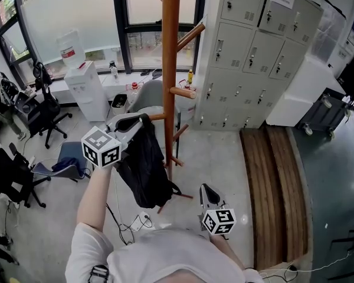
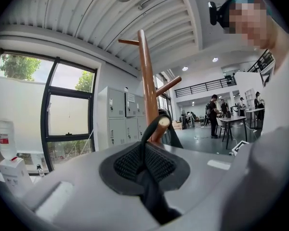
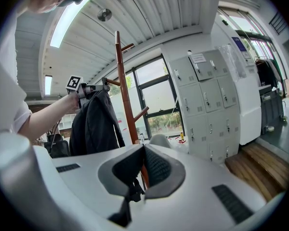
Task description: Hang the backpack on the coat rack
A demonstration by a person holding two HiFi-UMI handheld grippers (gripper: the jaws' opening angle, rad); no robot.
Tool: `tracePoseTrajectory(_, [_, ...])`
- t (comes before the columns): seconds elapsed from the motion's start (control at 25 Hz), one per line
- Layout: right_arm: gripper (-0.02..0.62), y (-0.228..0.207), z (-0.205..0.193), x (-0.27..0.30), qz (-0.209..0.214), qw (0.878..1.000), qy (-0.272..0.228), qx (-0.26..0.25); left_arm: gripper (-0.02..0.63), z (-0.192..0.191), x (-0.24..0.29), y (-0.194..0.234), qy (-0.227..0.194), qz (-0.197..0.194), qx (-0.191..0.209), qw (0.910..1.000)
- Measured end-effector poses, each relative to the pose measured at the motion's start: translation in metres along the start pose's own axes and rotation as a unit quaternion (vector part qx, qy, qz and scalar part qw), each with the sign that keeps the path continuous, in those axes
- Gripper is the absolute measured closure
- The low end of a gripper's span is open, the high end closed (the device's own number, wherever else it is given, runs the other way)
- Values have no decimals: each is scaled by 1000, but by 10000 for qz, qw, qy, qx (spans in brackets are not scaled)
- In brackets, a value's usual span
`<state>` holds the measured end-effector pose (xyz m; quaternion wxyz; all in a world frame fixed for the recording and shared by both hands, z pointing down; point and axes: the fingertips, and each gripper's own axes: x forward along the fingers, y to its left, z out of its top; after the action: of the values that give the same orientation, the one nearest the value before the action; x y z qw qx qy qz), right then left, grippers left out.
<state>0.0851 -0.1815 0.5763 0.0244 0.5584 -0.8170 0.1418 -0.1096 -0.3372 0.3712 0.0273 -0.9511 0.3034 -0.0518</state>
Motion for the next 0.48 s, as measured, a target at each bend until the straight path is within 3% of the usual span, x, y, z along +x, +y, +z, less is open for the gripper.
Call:
tracePoseTrajectory(0.24, [588, -4, -2, 2, 34, 10000, 44, 8, 575, -1, -4, -7, -264, -41, -116, 9996])
tracePoseTrajectory(0.48, [588, -5, -2, 3, 118, 9999, 98, 13, 561, -3, -12, -11, -511, 223, 135, 9984])
